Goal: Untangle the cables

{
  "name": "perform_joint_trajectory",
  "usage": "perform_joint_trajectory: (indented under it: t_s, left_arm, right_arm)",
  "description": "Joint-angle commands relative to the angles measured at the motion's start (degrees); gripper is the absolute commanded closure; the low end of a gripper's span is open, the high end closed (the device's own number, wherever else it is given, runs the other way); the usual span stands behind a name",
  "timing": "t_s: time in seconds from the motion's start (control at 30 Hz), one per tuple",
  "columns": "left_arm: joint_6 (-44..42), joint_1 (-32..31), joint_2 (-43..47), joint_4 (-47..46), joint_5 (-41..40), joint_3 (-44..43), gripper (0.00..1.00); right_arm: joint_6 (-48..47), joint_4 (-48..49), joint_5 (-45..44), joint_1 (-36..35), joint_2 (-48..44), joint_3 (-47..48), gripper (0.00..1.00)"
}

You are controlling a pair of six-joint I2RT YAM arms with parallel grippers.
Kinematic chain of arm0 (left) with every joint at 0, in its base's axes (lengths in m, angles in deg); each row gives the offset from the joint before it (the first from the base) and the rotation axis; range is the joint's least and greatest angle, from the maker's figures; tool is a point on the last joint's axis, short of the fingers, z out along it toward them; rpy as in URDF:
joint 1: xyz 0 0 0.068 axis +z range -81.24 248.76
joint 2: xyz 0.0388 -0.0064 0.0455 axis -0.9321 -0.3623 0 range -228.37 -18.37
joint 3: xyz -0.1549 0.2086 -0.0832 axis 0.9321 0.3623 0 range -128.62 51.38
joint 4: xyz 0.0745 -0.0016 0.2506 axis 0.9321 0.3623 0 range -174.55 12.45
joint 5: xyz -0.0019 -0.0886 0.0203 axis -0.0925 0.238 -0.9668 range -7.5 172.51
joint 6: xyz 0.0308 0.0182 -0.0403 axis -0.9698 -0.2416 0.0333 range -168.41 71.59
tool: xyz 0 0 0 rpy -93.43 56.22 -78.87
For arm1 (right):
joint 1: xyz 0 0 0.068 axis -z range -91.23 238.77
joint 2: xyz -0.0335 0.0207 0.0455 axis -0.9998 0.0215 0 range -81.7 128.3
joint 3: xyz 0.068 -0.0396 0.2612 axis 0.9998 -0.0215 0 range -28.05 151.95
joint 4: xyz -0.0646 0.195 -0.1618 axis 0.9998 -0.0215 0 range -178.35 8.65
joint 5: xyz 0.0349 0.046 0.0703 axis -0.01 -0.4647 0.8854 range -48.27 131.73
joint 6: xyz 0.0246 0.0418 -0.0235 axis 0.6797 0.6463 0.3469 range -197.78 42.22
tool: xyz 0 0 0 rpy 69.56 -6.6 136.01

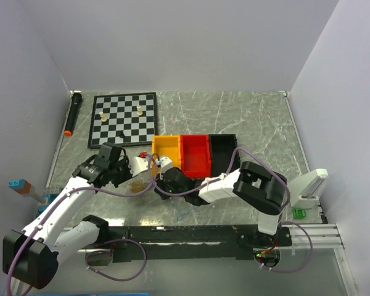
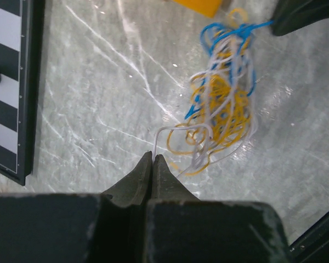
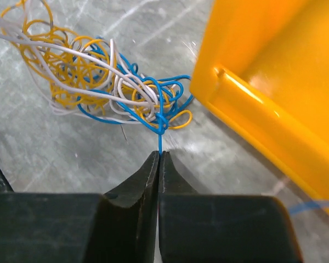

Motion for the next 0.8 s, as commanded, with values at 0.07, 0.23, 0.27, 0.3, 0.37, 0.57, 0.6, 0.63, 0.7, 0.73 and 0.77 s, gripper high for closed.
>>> perform_joint_trajectory:
  t_s: [0.07,0.23,0.27,0.3,0.37,0.57,0.6,0.63,0.7,0.73,0.77]
  left_arm:
    - [3.3,0.5,0.7,-2.6,-1.8,-1.8,0.99]
    - [3.2,0.6,1.5,-2.1,-3.5,-1.0,0.99]
    - [3.1,0.6,1.9,-2.2,-3.9,-0.5,0.99]
    - [2.9,0.7,2.0,-2.3,-4.5,-0.1,0.99]
    - [2.5,1.0,2.3,-3.0,-6.1,1.3,0.99]
    - [5.2,1.7,2.5,0.2,-0.3,-3.0,0.57]
    - [5.3,1.7,2.6,2.1,3.1,-5.3,0.47]
    - [5.2,1.7,2.8,4.1,7.4,-8.6,0.31]
    - [4.6,1.7,2.6,8.1,15.2,-13.2,0.16]
    - [4.3,1.7,2.2,10.0,18.5,-15.0,0.15]
    - [3.7,1.8,1.5,12.6,22.1,-16.9,0.14]
  right_arm:
    - [4.3,-3.1,-3.6,-0.5,-8.9,-4.6,1.0]
    - [6.7,-6.1,-3.6,-0.5,-19.9,-10.9,1.0]
    - [7.0,-6.5,-2.9,-0.5,-22.1,-12.3,1.0]
    - [7.2,-6.7,-2.2,-0.5,-24.6,-13.4,1.0]
    - [7.6,-8.4,-1.2,-0.5,-29.4,-15.4,1.0]
    - [6.1,-8.4,3.8,-0.5,-33.5,-18.4,1.0]
    - [5.5,-8.3,3.9,-0.5,-33.3,-17.9,1.0]
    - [5.1,-8.2,5.9,-0.5,-33.0,-17.6,1.0]
    - [4.5,-8.1,7.2,-0.5,-32.3,-16.4,1.0]
    - [4.1,-7.8,8.3,-0.5,-31.8,-16.0,1.0]
    - [3.9,-7.9,8.6,-0.5,-31.5,-15.5,1.0]
